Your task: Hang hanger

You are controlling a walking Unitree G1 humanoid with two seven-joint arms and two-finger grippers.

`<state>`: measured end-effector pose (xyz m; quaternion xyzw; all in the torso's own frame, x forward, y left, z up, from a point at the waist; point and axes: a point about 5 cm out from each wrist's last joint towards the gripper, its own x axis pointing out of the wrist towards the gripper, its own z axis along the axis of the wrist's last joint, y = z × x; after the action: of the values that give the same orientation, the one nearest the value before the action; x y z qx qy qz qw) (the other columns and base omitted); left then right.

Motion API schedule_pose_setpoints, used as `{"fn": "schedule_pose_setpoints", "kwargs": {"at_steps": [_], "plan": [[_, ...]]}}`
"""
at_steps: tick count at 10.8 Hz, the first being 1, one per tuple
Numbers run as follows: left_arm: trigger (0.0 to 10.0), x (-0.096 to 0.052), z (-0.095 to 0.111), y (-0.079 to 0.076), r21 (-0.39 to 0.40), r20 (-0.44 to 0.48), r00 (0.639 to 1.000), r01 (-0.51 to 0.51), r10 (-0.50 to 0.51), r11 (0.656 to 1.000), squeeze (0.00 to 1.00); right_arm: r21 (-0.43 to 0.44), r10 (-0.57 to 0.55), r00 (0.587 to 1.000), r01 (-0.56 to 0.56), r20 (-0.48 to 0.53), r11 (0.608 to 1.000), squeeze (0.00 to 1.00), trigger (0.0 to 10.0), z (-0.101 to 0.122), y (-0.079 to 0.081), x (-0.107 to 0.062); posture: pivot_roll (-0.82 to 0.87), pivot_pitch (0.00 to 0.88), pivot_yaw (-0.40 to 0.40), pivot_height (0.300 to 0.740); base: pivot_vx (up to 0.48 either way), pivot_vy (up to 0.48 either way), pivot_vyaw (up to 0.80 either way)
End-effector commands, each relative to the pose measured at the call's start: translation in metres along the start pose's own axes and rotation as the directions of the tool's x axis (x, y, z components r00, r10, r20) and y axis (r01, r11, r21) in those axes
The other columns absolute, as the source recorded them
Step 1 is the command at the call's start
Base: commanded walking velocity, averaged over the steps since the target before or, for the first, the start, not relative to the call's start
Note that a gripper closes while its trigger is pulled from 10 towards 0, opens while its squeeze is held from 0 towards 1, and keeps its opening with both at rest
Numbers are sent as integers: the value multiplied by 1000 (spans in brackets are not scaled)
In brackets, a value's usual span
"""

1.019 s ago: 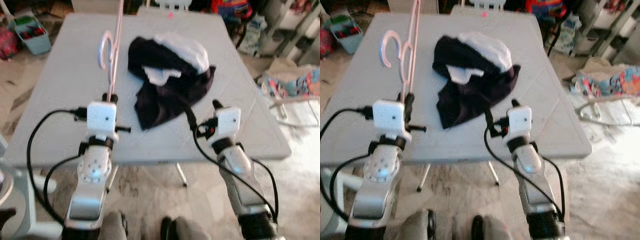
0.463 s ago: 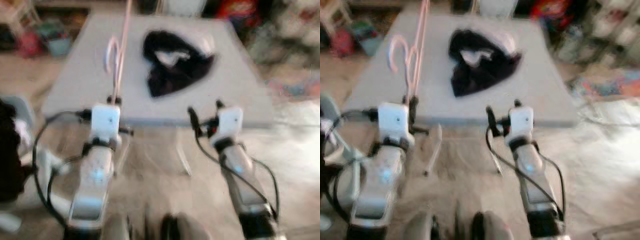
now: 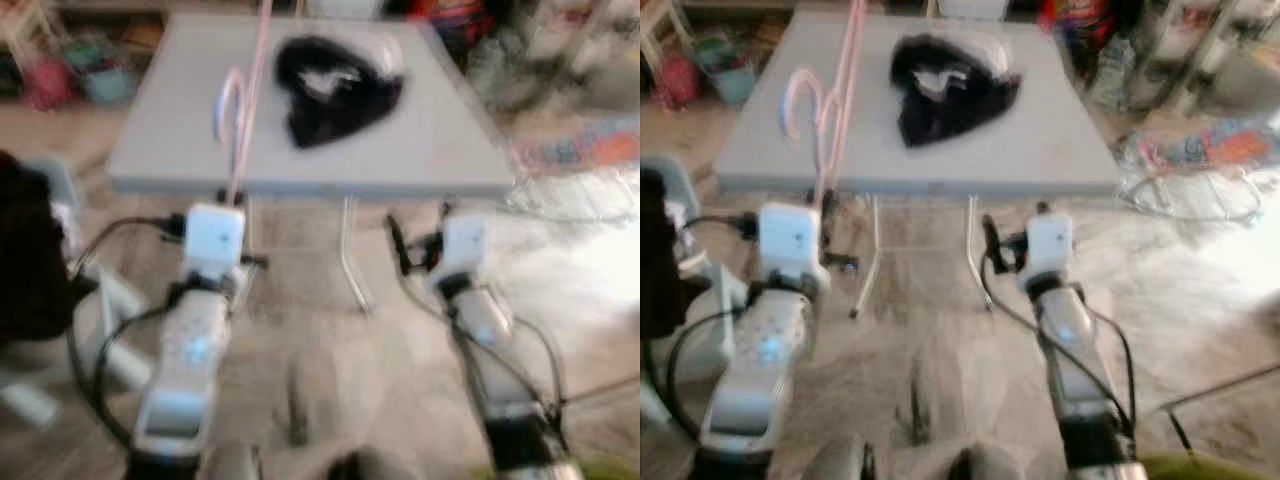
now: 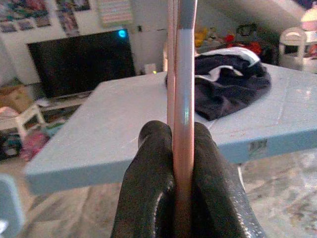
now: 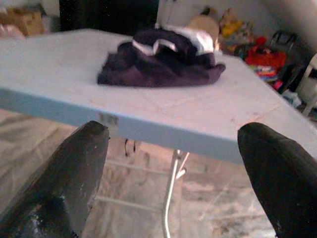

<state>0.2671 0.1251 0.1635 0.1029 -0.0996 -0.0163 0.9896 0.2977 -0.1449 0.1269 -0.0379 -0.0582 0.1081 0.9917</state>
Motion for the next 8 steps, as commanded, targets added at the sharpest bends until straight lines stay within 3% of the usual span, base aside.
{"fn": "schedule_pose_setpoints", "kwargs": {"at_steps": [1, 5, 8], "plan": [[10000, -2, 2, -4, -9, 10, 1000, 7, -7, 1000, 0, -17, 0, 1000, 0, -5, 1000, 0, 10000, 0, -2, 0, 3, 85, -59, 740, -274, 0, 0], [10000, -5, -8, -4, -36, -55, 998, 17, -19, 999, 0, -15, 7, 1000, -8, -12, 1000, 0, 10000, -2, -1, 1, 10, 91, -59, 740, 0, 0, 0], [10000, -6, -9, -7, -59, -70, 997, 39, -44, 997, 0, -19, 7, 1000, -7, -16, 1000, 0, 10000, -2, -2, 2, 9, 94, -58, 740, 0, 480, 0]]}}
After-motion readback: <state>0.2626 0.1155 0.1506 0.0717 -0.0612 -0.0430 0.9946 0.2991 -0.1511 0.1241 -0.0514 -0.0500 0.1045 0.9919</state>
